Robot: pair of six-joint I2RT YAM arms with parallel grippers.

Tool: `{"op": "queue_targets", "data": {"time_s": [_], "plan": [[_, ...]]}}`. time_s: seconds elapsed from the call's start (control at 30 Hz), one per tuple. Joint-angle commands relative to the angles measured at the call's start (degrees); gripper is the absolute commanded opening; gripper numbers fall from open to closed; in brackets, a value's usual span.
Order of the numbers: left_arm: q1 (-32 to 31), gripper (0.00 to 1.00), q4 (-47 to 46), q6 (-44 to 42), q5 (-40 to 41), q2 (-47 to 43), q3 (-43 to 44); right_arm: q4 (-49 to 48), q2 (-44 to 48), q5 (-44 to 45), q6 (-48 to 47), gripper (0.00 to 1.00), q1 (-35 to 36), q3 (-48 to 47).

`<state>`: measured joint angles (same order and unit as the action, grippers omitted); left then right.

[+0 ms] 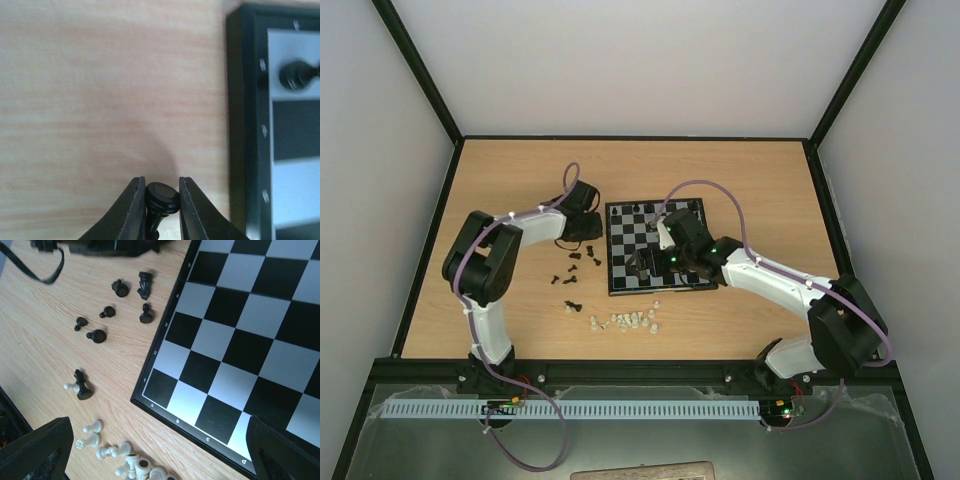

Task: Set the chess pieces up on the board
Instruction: Pick up the chess piece at the center of the board.

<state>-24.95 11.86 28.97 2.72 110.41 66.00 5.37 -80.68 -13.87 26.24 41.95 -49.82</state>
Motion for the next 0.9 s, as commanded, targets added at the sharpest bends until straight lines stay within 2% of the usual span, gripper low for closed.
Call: {"op": "queue_targets", "data": {"time_s": [0.0, 0.17, 0.33, 0.6, 0.87], "plan": [[0.1, 0.09, -1.5, 5.0, -14.4, -6.8, -3.6, -4.6, 3.4, -0.7, 1.6, 0.95, -0.2, 0.8], [0.2, 0.09, -8.4, 10.7, -25.9, -14.1, -4.8, -15.8, 6.5, -2.1, 6.6, 0.93, -0.1, 4.7], [1.5, 0.09, -14.4, 18.1, -31.9, -21.3, -6.1, -25.1, 9.1, 1.8, 9.7, 0.87, -0.2, 8.6], [2.6, 0.11, -25.0, 33.7, -37.7, -28.2, -10.2, -36.6, 11.5, 8.4, 12.7, 0.7, -0.1, 12.0], [2.6, 0.12, -28.1, 41.3, -38.7, -31.5, -12.9, -44.7, 9.1, 7.9, 13.7, 0.65, -0.1, 11.4]]}}
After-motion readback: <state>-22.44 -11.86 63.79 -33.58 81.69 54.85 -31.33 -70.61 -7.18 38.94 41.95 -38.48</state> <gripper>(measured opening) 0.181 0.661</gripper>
